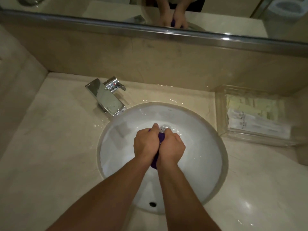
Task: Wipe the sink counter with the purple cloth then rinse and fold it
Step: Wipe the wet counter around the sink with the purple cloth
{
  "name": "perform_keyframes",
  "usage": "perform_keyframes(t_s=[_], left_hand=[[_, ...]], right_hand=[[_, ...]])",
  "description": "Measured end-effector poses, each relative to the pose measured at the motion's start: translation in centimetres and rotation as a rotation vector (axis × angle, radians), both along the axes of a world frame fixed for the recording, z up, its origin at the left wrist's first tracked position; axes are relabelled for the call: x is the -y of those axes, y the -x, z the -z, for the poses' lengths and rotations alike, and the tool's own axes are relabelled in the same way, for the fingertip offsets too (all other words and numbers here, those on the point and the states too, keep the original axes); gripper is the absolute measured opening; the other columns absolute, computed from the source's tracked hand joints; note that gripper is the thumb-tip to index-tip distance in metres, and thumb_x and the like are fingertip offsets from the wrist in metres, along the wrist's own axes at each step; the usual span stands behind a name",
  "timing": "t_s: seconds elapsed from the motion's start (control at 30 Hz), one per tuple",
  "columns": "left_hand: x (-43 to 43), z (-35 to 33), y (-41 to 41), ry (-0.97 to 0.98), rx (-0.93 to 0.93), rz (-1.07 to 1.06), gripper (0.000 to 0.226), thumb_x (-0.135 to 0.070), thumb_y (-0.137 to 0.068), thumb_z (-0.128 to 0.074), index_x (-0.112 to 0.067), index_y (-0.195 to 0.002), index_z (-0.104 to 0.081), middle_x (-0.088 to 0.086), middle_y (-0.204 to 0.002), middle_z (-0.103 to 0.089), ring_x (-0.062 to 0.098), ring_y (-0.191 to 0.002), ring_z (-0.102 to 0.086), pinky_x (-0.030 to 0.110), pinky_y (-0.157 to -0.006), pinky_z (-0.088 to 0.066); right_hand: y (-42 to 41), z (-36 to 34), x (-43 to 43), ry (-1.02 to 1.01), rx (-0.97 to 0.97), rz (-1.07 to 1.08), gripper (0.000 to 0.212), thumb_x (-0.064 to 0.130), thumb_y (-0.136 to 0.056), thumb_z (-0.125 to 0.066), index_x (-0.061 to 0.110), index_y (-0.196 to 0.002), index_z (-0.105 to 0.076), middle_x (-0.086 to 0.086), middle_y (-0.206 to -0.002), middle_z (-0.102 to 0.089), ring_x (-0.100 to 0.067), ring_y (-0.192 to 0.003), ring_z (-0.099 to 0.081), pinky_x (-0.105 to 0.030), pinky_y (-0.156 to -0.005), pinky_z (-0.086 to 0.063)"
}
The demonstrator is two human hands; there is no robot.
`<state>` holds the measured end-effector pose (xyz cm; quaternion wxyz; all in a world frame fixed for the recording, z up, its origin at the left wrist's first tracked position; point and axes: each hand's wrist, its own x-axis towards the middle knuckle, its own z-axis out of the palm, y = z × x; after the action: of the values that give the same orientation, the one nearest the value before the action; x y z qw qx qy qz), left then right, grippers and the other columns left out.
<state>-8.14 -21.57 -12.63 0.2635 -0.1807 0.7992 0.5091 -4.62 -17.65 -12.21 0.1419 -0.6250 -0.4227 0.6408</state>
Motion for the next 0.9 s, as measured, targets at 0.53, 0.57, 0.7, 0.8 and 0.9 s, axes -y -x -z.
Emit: perform_keyframes(t_s=[0.53, 0.57, 0.7, 0.8, 0.9], left_hand=[[2.5, -0.6, 0.6, -0.126, 0.201, -0.253, 0.041, -0.046, -0.098, -0.042, -0.014, -0.086, -0.064, 0.011, -0.096, -0.068, 0.032, -0.089, -0.065, 0.049, -0.087, -0.056], [2.8, -1.0, 0.4, -0.118, 0.172, -0.195, 0.045, -0.049, -0.099, -0.039, -0.014, -0.086, -0.064, 0.01, -0.097, -0.068, 0.031, -0.09, -0.065, 0.049, -0.088, -0.055], [3.0, -2.7, -0.8, -0.102, 0.091, 0.057, 0.056, -0.059, -0.098, -0.036, -0.015, -0.082, -0.066, 0.01, -0.092, -0.07, 0.029, -0.09, -0.066, 0.046, -0.09, -0.055], [2.4, -3.7, -1.9, -0.048, -0.063, 0.28, 0.057, -0.056, -0.099, -0.038, -0.014, -0.066, -0.057, 0.008, -0.079, -0.065, 0.026, -0.078, -0.061, 0.038, -0.08, -0.05], [1.9, -5.3, -3.5, 0.037, -0.312, 0.385, 0.059, -0.053, -0.1, -0.039, -0.015, -0.056, -0.045, 0.001, -0.058, -0.052, 0.022, -0.062, -0.052, 0.035, -0.061, -0.041]], right_hand=[[-4.9, -0.6, -0.2, -0.378, -0.192, -0.791, 0.044, 0.058, -0.073, -0.071, 0.056, -0.112, -0.051, 0.028, -0.117, -0.053, 0.003, -0.107, -0.056, -0.015, -0.085, -0.048], [-5.7, -0.6, -0.4, -0.459, -0.169, -0.814, 0.041, 0.054, -0.078, -0.071, 0.055, -0.113, -0.05, 0.027, -0.116, -0.053, 0.001, -0.108, -0.056, -0.016, -0.087, -0.047], [-8.2, -1.4, -1.8, -0.519, -0.057, -0.764, 0.017, 0.039, -0.091, -0.068, 0.031, -0.096, -0.054, 0.011, -0.09, -0.065, -0.003, -0.08, -0.062, -0.012, -0.066, -0.046], [-10.6, -2.5, -3.0, -0.582, -0.001, -0.692, 0.028, 0.038, -0.088, -0.072, 0.018, -0.085, -0.051, 0.008, -0.075, -0.064, 0.003, -0.067, -0.059, -0.011, -0.058, -0.042], [-12.4, -4.4, -5.3, -0.679, 0.034, -0.767, 0.028, 0.04, -0.084, -0.075, 0.02, -0.085, -0.056, 0.009, -0.076, -0.066, 0.0, -0.069, -0.06, -0.014, -0.06, -0.043]])
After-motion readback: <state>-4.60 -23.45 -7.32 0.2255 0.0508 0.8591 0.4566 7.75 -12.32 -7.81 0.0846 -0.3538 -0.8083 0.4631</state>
